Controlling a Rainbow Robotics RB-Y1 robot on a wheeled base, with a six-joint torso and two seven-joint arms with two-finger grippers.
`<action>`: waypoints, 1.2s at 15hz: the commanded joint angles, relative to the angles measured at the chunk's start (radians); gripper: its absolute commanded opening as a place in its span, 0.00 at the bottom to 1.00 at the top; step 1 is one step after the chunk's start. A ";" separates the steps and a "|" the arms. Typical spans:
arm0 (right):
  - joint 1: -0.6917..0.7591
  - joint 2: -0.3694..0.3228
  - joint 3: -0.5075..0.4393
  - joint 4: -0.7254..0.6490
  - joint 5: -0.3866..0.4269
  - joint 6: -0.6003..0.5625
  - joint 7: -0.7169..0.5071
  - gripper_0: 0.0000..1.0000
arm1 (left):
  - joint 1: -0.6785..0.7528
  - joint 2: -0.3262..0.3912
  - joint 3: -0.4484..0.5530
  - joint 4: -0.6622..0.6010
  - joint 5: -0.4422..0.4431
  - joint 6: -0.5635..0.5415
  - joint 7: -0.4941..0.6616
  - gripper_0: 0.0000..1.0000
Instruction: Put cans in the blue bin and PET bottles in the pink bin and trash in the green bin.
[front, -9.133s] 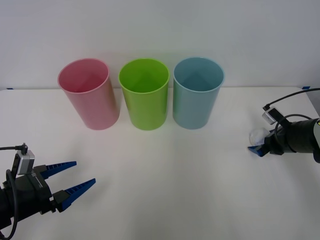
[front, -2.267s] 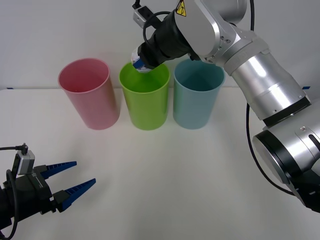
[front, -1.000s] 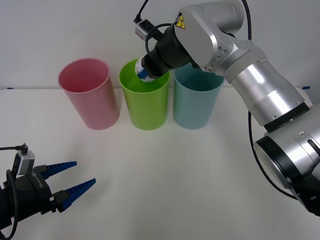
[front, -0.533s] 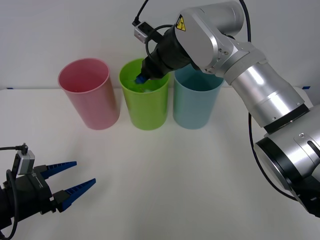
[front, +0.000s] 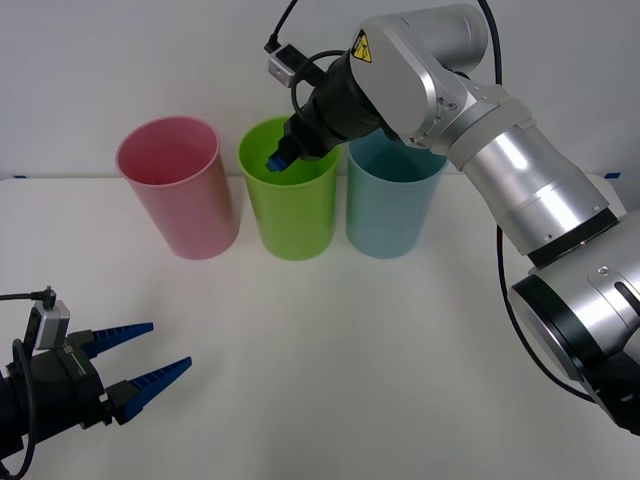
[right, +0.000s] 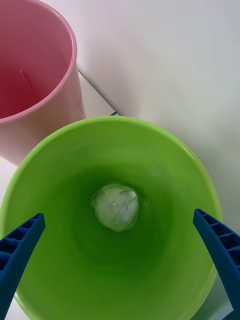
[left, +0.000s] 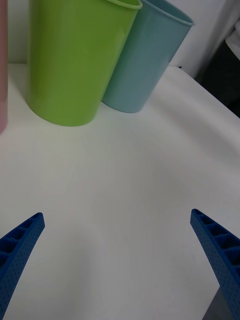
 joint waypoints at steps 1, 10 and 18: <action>0.001 -0.007 -0.057 -0.040 -0.016 0.000 0.024 1.00 | 0.000 0.000 0.000 0.000 0.000 0.000 0.000 1.00; 0.400 -0.193 -0.364 -0.768 -0.309 -0.178 0.050 1.00 | 0.000 0.000 0.000 0.000 0.000 0.000 0.000 1.00; 0.942 -0.247 -0.600 -1.003 -0.663 -0.178 0.346 1.00 | 0.000 0.000 0.000 0.000 0.000 0.000 0.000 1.00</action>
